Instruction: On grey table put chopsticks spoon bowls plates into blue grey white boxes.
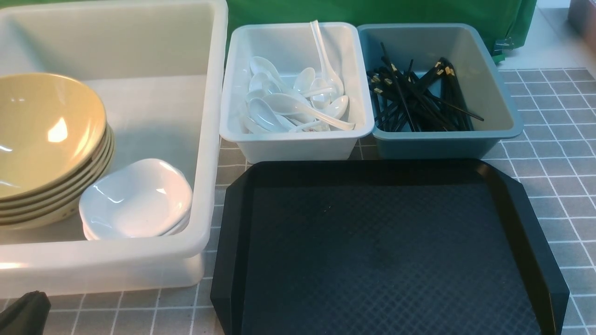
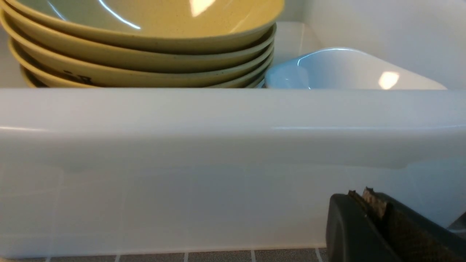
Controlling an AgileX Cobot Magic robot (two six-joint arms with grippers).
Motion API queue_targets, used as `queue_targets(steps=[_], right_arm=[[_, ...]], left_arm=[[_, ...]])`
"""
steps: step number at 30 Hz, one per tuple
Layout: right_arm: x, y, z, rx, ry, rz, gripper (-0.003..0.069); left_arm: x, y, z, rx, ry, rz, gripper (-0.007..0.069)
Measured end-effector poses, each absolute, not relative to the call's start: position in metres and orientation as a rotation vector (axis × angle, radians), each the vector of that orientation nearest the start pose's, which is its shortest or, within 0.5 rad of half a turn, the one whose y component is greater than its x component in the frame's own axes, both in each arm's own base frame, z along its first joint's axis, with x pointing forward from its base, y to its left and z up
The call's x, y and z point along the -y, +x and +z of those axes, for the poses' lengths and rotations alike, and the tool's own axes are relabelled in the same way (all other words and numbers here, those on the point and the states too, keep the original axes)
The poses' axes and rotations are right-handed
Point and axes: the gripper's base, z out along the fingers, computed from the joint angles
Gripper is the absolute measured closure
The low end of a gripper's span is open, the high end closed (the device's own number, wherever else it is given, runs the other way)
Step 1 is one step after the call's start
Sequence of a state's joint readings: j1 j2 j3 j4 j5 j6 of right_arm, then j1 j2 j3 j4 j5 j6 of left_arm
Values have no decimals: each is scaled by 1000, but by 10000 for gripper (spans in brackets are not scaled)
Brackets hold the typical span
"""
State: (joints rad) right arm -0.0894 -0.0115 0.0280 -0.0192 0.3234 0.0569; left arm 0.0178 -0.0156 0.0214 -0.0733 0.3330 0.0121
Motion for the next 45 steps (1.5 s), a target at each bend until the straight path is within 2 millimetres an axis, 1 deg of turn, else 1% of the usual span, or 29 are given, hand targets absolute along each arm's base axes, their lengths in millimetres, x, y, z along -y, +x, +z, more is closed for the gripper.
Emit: queue_targets(steps=[45], right_arm=[[5, 54, 175, -1820, 121, -41, 527]], left_arm=[[1, 53, 177, -1820, -53, -51, 633]])
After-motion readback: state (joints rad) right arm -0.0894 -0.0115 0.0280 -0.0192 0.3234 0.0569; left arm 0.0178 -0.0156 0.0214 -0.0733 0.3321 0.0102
